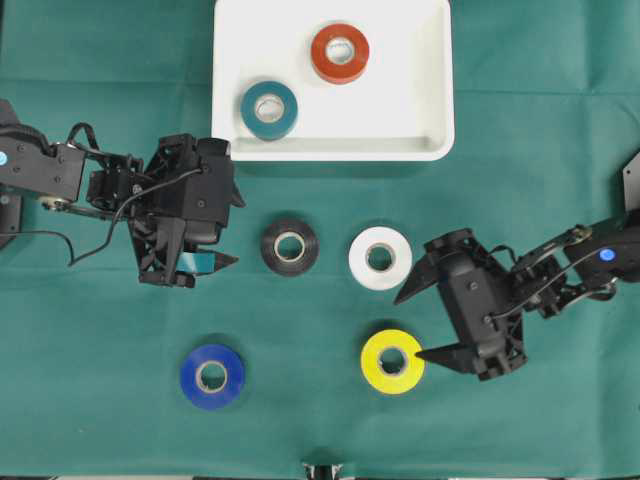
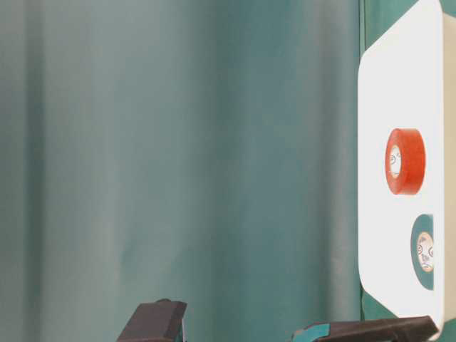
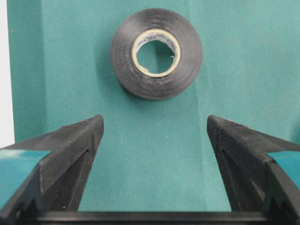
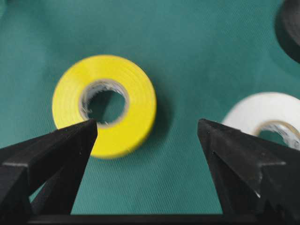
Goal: Put the tape alternately from left to right into the white case.
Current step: 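Move the right gripper down over the yellow tape roll, then close the right gripper on the yellow tape roll's rim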
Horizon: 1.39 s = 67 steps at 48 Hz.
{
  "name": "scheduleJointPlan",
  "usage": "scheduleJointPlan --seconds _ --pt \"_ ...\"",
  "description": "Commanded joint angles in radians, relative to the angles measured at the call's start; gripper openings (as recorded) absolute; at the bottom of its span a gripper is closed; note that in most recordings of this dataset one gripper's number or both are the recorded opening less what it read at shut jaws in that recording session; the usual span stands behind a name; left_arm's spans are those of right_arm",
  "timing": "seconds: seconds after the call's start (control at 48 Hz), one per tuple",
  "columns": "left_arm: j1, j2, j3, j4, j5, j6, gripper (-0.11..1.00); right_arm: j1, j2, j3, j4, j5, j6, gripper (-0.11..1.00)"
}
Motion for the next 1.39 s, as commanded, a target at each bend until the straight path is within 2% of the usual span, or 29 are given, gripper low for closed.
scheduleJointPlan --seconds 0.0,0.229,0.437,0.645,1.02,1.374 --pt "-0.003 -0.012 -0.009 -0.002 -0.008 0.002 0.92 0.012 0.008 -0.038 0.002 0.0 0.002 0.7" --pt "-0.003 -0.011 -0.009 -0.002 -0.008 0.0 0.92 0.014 0.054 -0.087 0.002 0.078 0.003 0.71" --pt "-0.003 -0.012 -0.006 -0.002 -0.008 0.0 0.92 0.021 0.089 -0.127 0.002 0.138 0.035 0.71" --pt "-0.003 -0.012 -0.002 -0.002 -0.008 0.0 0.92 0.037 0.137 -0.163 0.003 0.16 0.035 0.7" --pt "-0.003 -0.012 0.009 -0.002 -0.032 0.0 0.92 0.046 0.216 -0.242 0.002 0.287 0.037 0.7" --pt "-0.003 -0.012 0.012 -0.002 -0.032 0.0 0.92 0.048 0.216 -0.249 0.002 0.301 0.037 0.7"
